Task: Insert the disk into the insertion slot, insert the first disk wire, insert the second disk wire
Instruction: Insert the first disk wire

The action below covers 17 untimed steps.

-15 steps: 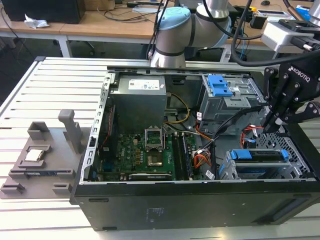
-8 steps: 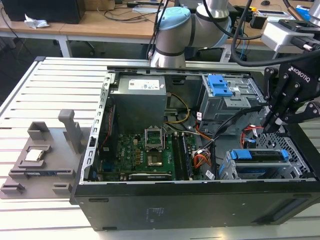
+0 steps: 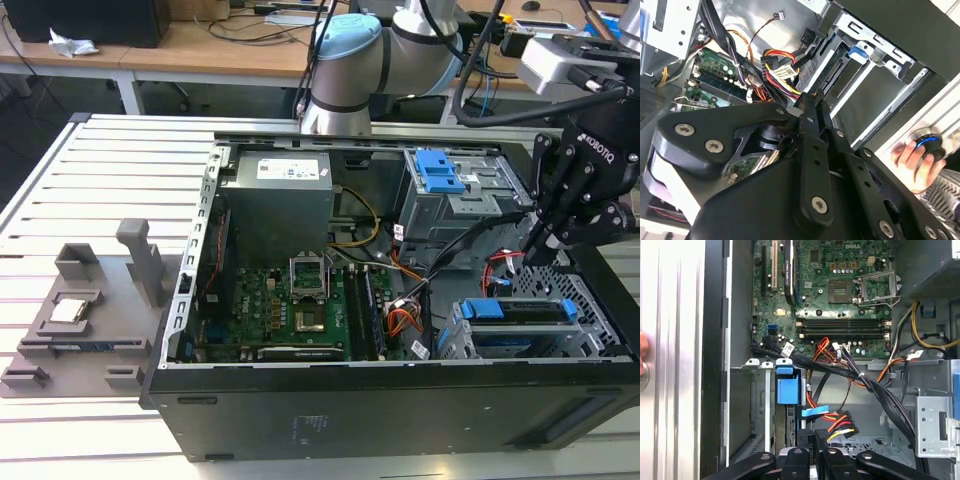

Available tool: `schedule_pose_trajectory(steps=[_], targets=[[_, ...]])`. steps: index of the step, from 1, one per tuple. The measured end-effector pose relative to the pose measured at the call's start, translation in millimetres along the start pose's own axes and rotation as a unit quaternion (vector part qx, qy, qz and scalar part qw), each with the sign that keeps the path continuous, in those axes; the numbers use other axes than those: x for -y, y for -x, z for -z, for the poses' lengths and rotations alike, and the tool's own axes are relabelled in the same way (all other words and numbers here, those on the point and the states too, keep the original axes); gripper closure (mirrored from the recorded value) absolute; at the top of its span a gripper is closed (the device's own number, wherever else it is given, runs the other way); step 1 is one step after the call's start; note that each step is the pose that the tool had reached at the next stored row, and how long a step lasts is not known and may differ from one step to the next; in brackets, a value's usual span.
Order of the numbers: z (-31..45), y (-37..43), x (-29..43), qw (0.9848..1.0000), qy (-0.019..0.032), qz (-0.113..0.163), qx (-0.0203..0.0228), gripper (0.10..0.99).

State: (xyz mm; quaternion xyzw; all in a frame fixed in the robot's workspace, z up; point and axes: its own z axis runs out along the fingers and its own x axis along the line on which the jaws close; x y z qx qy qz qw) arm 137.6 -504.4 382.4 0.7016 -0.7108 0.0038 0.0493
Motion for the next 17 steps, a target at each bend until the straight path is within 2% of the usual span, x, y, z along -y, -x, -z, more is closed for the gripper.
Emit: schedule_pose_trajectory(steps=[2, 3, 4, 7, 8, 12, 14, 17], targets=[[0.0, -0.1, 0.0, 1.0, 0.0, 0.0, 0.0003, 0.918], [0.0, -1.0, 0.1, 1.0, 0.0001, 0.0, 0.0039, 0.918], [-0.4, -5.2, 0.2, 0.9999, 0.0001, 0.001, 0.0139, 0.918], [-3.4, -15.8, 0.6, 0.9998, 0.0003, 0.001, 0.0221, 0.918], [-5.7, -17.6, 1.8, 0.9997, 0.0004, 0.001, 0.0236, 0.918], [-16.2, -18.1, 7.1, 0.9997, 0.0007, 0.001, 0.0237, 0.918], [-17.2, -17.9, 13.3, 0.9997, 0.0008, 0.001, 0.0236, 0.918], [-18.8, -17.8, 15.9, 0.9997, 0.0009, 0.001, 0.0236, 0.918]])
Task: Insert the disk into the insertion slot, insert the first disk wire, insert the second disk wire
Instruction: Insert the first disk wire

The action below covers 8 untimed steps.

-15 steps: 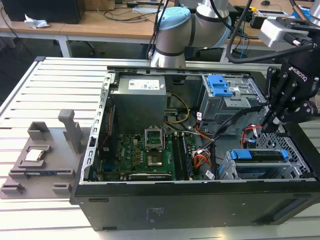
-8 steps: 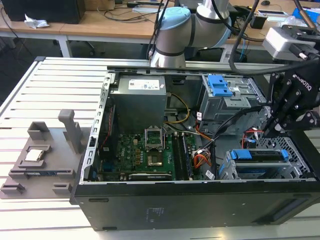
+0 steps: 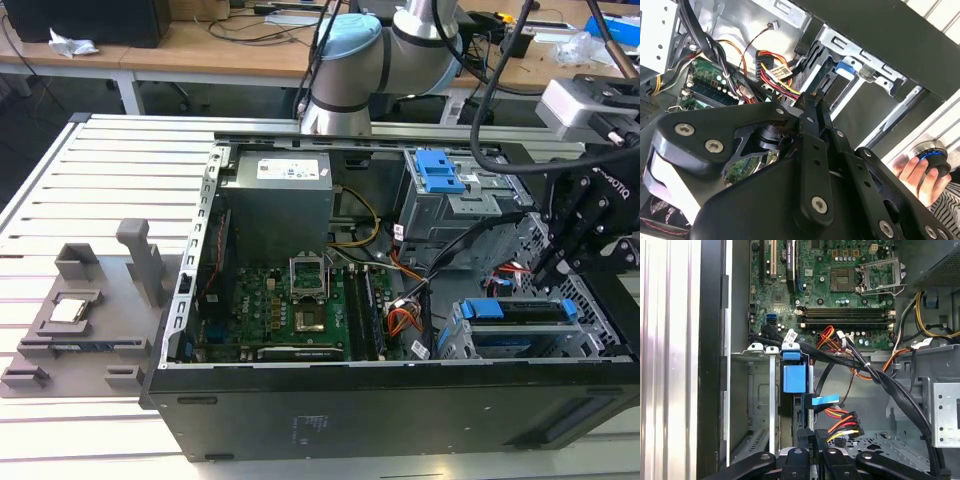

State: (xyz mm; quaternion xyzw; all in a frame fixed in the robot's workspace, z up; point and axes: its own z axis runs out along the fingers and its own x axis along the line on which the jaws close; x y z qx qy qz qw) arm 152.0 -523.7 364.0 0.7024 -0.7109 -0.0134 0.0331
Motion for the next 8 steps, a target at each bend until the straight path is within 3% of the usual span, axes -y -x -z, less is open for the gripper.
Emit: schedule_pose_trajectory(steps=[8], targets=[[-2.1, 0.0, 0.2, 1.0, 0.0, 0.0, -0.0001, 0.918]])
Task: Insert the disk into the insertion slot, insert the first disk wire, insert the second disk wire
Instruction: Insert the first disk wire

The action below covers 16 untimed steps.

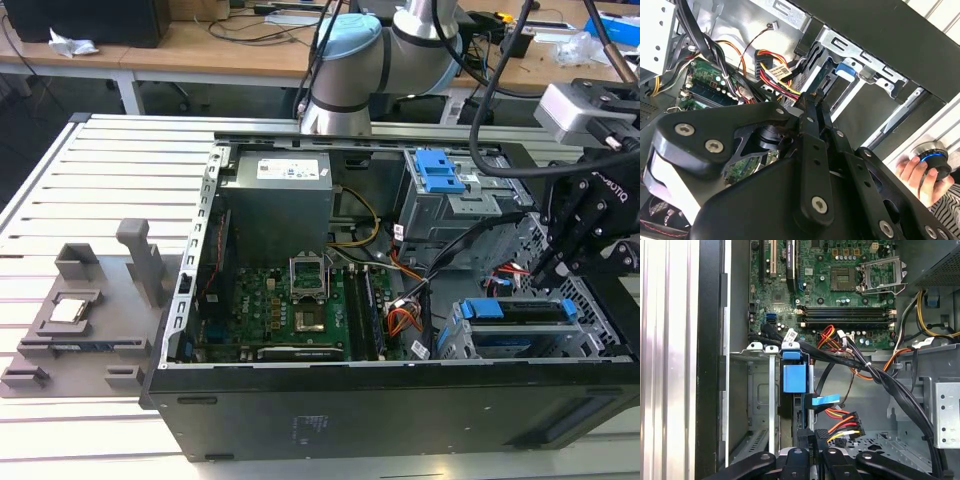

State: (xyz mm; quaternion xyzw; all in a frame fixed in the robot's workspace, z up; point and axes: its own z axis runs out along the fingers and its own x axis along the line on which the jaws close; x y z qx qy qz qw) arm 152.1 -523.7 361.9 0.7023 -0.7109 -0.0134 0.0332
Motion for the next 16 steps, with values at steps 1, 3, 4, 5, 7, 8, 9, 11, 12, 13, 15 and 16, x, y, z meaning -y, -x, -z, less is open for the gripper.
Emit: schedule_pose_trajectory(steps=[1, 3, 4, 5, 7, 8, 9, 11, 12, 13, 15, 16], targets=[[0.0, 0.0, 0.0, 1.0, 0.0, 0.0, 0.0, 0.918], [-0.7, 0.0, 0.0, 1.0, 0.0, 0.0, 0.0001, 0.918], [-1.1, 0.0, 0.1, 1.0, 0.0, 0.0, 0.0, 0.918], [-1.7, 0.0, 0.1, 1.0, 0.0, 0.0, 0.0, 0.918], [-2.5, 0.1, 0.2, 1.0, 0.0, 0.0, 0.0, 0.918], [-3.2, 0.1, 0.2, 1.0, 0.0, 0.0, 0.0, 0.918], [-4.1, 0.1, 0.3, 1.0, 0.0, 0.0, 0.0, 0.918], [-6.1, 0.2, 0.4, 1.0, 0.0, 0.0, 0.0, 0.918], [-6.7, 0.2, 0.4, 1.0, 0.0, 0.0, 0.0, 0.918], [-7.1, 0.2, 0.5, 1.0, 0.0, 0.0, 0.0, 0.918], [-8.1, 0.2, 0.5, 1.0, 0.0, 0.0, 0.0, 0.918], [-8.4, 0.2, 0.5, 1.0, 0.0, 0.0, -0.0001, 0.918]])
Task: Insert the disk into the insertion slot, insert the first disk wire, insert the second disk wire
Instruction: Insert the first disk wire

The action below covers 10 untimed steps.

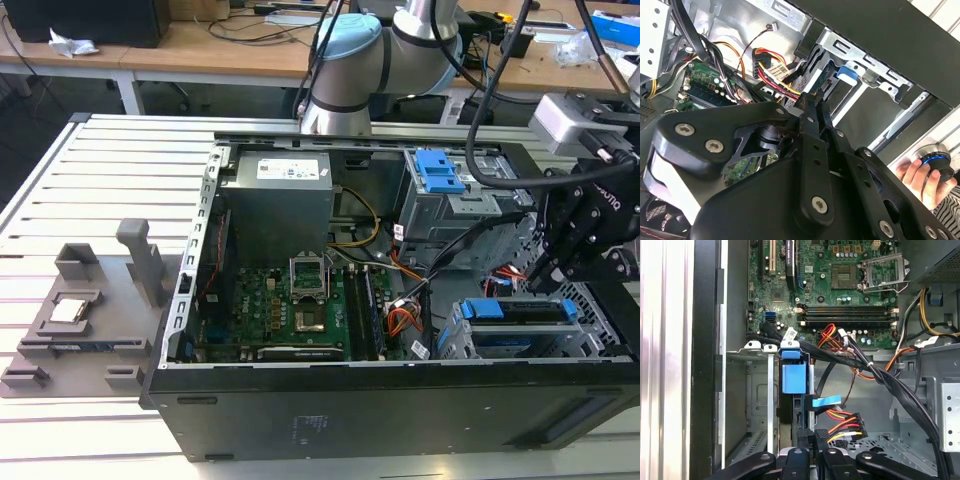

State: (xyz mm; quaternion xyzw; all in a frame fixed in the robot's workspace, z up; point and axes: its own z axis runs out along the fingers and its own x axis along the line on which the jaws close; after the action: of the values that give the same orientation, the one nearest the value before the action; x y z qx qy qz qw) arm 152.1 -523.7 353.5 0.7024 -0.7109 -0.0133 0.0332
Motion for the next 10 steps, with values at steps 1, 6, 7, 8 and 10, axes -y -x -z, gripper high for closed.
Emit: schedule_pose_trajectory(steps=[1, 6, 7, 8, 10], targets=[[-0.2, 0.0, 0.0, 1.0, 0.0, 0.0, 0.0, 0.918], [-6.8, 0.0, 0.8, 1.0, 0.0, 0.0, 0.0001, 0.918], [-7.5, -0.4, 1.0, 1.0, 0.0, 0.0, 0.0, 0.918], [-8.3, -1.3, 1.2, 1.0, 0.0, 0.0, 0.0001, 0.918], [-9.4, -3.8, 1.9, 1.0, 0.0, 0.0, 0.0001, 0.918]])
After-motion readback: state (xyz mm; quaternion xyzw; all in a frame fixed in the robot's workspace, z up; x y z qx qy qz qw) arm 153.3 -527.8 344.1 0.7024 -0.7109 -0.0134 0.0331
